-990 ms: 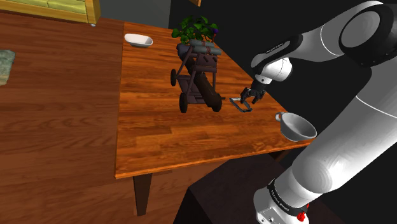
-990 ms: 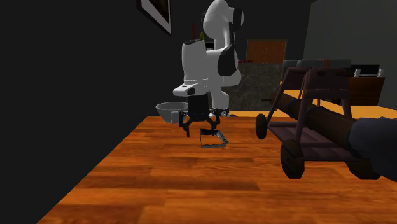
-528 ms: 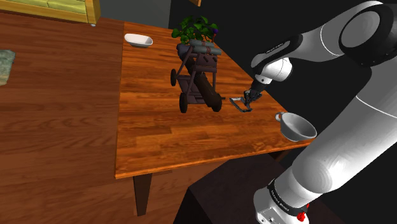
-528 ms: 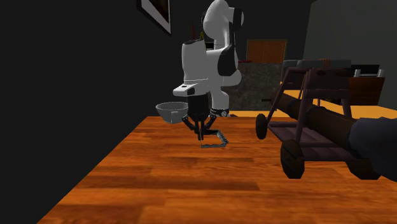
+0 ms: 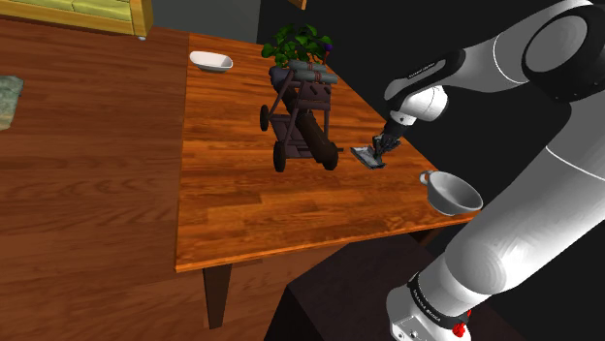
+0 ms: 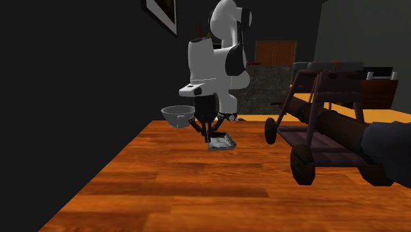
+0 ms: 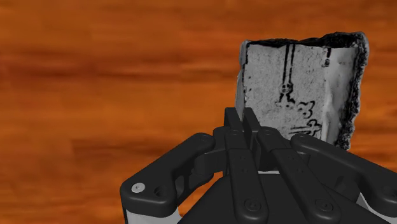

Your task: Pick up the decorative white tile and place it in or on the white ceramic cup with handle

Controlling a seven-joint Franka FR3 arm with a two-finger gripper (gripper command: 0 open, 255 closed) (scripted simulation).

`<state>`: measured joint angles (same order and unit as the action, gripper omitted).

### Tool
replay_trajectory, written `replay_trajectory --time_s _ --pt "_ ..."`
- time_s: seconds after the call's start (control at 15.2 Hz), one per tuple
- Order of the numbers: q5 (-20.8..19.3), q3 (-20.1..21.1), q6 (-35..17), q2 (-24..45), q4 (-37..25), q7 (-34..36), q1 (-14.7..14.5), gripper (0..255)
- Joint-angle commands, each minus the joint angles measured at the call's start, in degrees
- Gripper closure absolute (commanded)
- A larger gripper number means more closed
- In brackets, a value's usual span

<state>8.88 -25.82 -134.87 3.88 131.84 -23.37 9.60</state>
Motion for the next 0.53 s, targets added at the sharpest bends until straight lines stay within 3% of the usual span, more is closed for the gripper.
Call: replay_trajectory --time_s 0.0,0.46 --pt "-0.94 -0.12 1.47 -1.18 -0.45 0.73 -0.06 255" --pt "-3.56 -0.19 6.61 -4.80 -2.50 2.89 -0.14 255"
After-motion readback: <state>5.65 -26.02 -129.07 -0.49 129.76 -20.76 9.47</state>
